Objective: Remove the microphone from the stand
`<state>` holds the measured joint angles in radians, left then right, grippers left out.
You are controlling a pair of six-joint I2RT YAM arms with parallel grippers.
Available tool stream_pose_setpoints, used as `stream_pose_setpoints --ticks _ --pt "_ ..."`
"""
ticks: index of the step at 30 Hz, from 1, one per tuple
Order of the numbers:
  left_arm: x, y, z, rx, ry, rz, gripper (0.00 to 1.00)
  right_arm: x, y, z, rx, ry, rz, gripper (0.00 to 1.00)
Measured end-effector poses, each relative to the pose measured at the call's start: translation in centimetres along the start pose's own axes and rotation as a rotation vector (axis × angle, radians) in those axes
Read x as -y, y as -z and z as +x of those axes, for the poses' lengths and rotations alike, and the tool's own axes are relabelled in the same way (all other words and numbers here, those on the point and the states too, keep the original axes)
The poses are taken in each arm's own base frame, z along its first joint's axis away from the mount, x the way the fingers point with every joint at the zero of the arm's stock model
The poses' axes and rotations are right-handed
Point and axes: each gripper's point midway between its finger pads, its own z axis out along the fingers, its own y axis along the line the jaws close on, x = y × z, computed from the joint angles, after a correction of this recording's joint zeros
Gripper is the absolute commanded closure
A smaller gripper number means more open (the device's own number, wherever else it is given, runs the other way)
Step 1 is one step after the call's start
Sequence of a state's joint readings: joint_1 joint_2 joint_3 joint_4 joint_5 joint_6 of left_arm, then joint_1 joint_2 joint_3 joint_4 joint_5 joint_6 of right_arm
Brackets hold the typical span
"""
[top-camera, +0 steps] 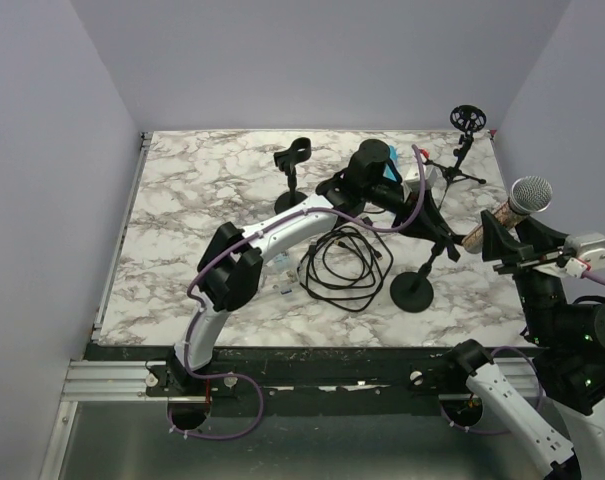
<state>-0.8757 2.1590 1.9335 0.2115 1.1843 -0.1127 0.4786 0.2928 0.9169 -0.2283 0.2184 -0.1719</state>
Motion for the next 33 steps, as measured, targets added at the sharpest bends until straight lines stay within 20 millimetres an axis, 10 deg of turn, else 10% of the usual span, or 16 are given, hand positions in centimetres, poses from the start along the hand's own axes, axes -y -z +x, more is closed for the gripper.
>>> stream_pose_setpoints --ticks 33 --pt "0.8 0.0 3.5 -0.027 -0.131 -0.190 1.00 1.4 -1.1 -2.3 0.081 -0.023 0.083 0.99"
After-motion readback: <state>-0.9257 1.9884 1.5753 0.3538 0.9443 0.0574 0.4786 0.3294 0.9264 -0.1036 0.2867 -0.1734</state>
